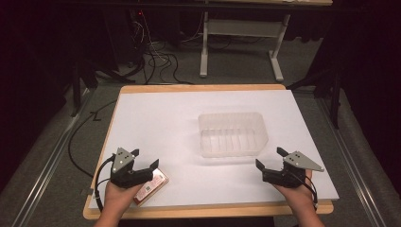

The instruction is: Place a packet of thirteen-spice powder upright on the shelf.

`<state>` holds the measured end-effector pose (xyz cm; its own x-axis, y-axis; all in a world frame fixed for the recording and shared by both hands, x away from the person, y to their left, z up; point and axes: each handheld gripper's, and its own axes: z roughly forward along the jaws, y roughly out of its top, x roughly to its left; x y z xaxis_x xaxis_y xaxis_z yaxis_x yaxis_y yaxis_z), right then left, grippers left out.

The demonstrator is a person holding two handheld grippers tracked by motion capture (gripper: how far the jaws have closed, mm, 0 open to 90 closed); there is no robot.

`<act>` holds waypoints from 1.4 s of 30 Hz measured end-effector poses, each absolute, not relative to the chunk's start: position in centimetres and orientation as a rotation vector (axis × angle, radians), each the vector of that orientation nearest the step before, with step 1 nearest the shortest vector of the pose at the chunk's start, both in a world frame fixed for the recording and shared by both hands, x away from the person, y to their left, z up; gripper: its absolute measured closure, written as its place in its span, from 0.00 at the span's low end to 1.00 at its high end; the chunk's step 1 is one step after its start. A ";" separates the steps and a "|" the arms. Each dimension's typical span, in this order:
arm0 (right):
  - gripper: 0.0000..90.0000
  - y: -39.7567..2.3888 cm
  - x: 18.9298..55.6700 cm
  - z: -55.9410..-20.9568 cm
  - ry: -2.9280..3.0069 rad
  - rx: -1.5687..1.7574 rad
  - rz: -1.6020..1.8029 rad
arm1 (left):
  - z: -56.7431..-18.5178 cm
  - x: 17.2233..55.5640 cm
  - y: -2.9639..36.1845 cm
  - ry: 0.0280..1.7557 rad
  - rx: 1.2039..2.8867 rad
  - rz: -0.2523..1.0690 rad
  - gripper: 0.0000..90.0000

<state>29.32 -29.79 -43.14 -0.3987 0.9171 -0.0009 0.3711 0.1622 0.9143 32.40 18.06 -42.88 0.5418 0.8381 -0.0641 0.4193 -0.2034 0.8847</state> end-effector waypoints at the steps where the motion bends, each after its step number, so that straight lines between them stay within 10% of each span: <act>1: 0.09 -29.8 29.3 -43.2 1.862 1.219 1.207 | -42.9 32.5 18.0 1.038 1.824 0.544 0.20; 42: 0.11 -30.0 29.6 -44.2 1.876 1.295 1.168 | -43.1 31.8 18.6 0.957 2.036 0.389 0.21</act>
